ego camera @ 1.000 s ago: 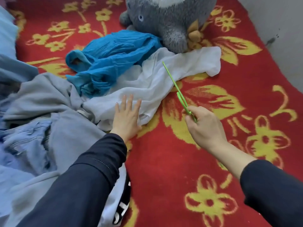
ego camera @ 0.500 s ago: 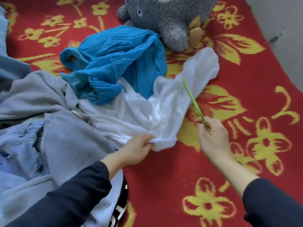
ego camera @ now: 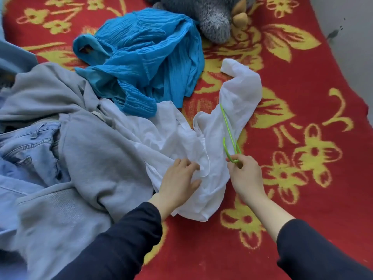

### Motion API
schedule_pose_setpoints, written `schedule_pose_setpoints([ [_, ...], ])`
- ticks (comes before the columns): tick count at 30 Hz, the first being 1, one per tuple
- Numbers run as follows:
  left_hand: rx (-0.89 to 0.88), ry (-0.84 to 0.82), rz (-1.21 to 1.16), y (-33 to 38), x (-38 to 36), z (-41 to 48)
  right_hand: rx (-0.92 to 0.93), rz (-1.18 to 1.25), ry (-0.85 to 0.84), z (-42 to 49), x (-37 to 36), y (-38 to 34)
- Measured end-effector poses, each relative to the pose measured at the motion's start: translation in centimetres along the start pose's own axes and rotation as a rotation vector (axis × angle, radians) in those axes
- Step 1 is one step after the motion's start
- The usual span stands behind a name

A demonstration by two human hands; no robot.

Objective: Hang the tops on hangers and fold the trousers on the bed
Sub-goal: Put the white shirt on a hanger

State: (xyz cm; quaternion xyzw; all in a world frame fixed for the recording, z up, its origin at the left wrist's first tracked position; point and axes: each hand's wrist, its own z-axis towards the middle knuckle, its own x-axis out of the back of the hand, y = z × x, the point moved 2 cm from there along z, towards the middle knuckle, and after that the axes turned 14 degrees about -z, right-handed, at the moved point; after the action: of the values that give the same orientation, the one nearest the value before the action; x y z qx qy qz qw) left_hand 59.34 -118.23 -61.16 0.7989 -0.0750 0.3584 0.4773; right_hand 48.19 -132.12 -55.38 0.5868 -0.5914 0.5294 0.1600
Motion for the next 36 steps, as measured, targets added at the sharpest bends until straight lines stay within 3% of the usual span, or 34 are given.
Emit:
schedule_pose_setpoints([
  [5, -0.03, -0.032, 0.209, 1.1, -1.3, 0.8, -0.028, 0.039, -0.009, -1.1, -0.2, 0.9],
  [12, -0.23, 0.056, -0.214, 5.6, -0.8, -4.0, -0.059, 0.182, -0.166, -2.1, -0.4, 0.0],
  [17, -0.377, 0.126, -0.249, 6.4, 0.9, -6.8, -0.121, 0.253, -0.237, -2.6, -0.7, -0.3],
  [19, -0.345, 0.091, -0.264, 6.4, 1.9, -7.1, -0.125, 0.286, -0.172, -3.0, -0.1, -0.3],
  [21, -0.164, 0.068, -0.421, 6.4, 3.3, -6.8, -0.12, 0.334, -0.107, -3.5, 1.1, -0.1],
  [23, 0.0, 0.132, -0.529, 6.6, 4.9, -5.7, -0.091, 0.411, -0.093, -4.0, 2.9, -0.2],
  [25, 0.028, 0.226, -0.492, 7.5, 6.7, -4.3, -0.053, 0.501, -0.123, -4.5, 5.2, -0.5],
  [27, -0.06, 0.221, -0.425, 9.8, 8.4, -3.2, 0.009, 0.557, -0.172, -5.3, 7.7, -1.4],
  [31, -0.202, 0.044, -0.25, 15.2, 11.6, -2.3, 0.137, 0.601, -0.224, -7.0, 13.3, -4.7],
  [36, -0.322, 0.171, -0.318, 22.4, 17.6, -4.5, 0.324, 0.709, -0.283, -9.8, 22.6, -9.8],
])
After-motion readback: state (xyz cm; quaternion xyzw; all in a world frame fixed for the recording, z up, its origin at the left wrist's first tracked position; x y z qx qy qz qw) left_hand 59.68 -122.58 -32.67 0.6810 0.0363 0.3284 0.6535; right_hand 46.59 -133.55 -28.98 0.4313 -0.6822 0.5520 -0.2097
